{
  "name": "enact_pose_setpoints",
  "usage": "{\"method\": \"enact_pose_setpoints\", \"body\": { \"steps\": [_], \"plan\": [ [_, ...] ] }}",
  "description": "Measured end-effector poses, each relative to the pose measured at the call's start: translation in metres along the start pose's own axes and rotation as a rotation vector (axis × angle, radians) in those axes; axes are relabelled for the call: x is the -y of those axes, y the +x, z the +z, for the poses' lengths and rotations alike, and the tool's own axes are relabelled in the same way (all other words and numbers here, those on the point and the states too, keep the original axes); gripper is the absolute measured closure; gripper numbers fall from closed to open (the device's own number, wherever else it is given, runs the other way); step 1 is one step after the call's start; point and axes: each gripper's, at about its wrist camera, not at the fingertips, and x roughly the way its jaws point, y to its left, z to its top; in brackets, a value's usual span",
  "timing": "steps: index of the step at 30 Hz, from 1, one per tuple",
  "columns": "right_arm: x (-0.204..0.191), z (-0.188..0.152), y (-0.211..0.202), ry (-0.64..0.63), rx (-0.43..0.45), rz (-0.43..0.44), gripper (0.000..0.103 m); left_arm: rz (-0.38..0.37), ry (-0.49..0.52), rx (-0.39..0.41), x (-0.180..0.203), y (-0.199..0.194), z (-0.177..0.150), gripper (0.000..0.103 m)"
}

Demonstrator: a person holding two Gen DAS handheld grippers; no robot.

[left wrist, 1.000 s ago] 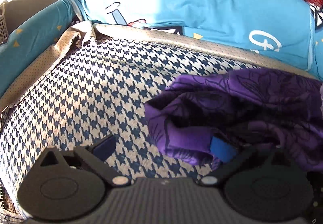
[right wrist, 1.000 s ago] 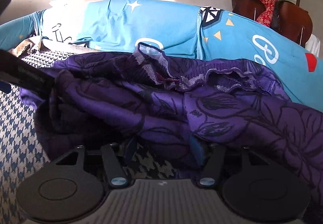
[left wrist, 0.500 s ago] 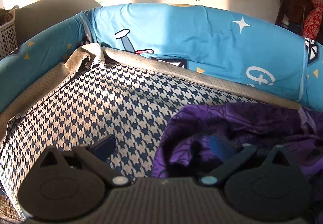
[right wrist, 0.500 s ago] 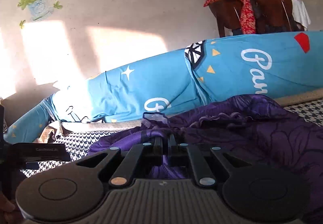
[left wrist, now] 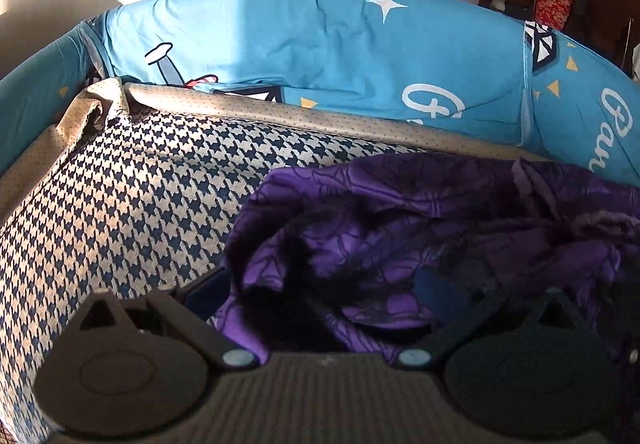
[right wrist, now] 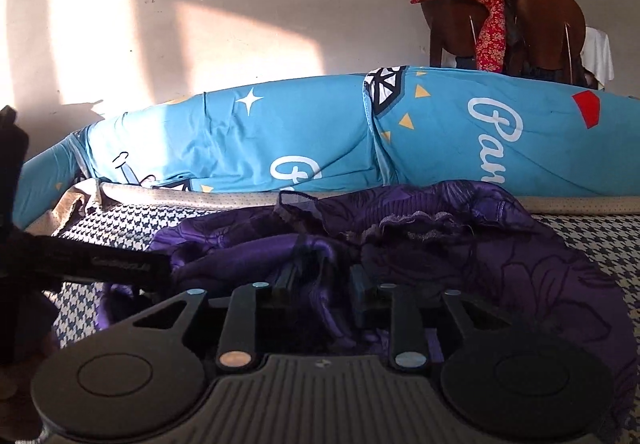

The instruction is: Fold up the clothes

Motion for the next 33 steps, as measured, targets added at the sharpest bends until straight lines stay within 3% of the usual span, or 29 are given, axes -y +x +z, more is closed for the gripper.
{"method": "enact_pose_setpoints", "body": {
  "steps": [6, 9, 13, 16, 19, 21, 23, 27, 33],
  "plan": [
    [-0.034, -0.021, -0.003, -0.093, -0.093, 0.170, 0.068, -0.003, -0.025, -0.020, -0.006, 0.002, 0.000, 0.000],
    [-0.049, -0.030, 0.011, -0.138, -0.135, 0.197, 0.063, -0.006, -0.028, -0.033, -0.007, 0.004, 0.000, 0.000],
    [-0.053, -0.033, 0.029, -0.080, -0.176, 0.200, 0.059, -0.015, -0.030, -0.043, -0.007, 0.005, 0.001, 0.000],
    [-0.055, -0.035, 0.042, -0.040, -0.192, 0.193, 0.049, -0.021, -0.029, -0.045, -0.007, 0.004, 0.001, 0.000],
    [-0.056, -0.039, 0.055, 0.004, -0.202, 0.177, 0.049, -0.023, -0.023, -0.040, -0.007, 0.002, 0.003, 0.000],
    [-0.055, -0.041, 0.061, 0.030, -0.224, 0.174, 0.054, -0.023, -0.022, -0.030, -0.009, 0.000, 0.005, 0.000],
    [-0.055, -0.043, 0.066, 0.054, -0.245, 0.173, 0.079, -0.019, -0.022, -0.020, -0.013, -0.003, 0.008, 0.000],
    [-0.067, -0.044, 0.060, 0.024, -0.231, 0.245, 0.087, -0.006, -0.018, 0.003, -0.020, -0.009, 0.013, 0.000],
    [-0.088, -0.047, 0.043, -0.040, -0.221, 0.468, 0.088, 0.011, -0.012, 0.051, -0.034, -0.022, 0.020, 0.000]
  ]
}}
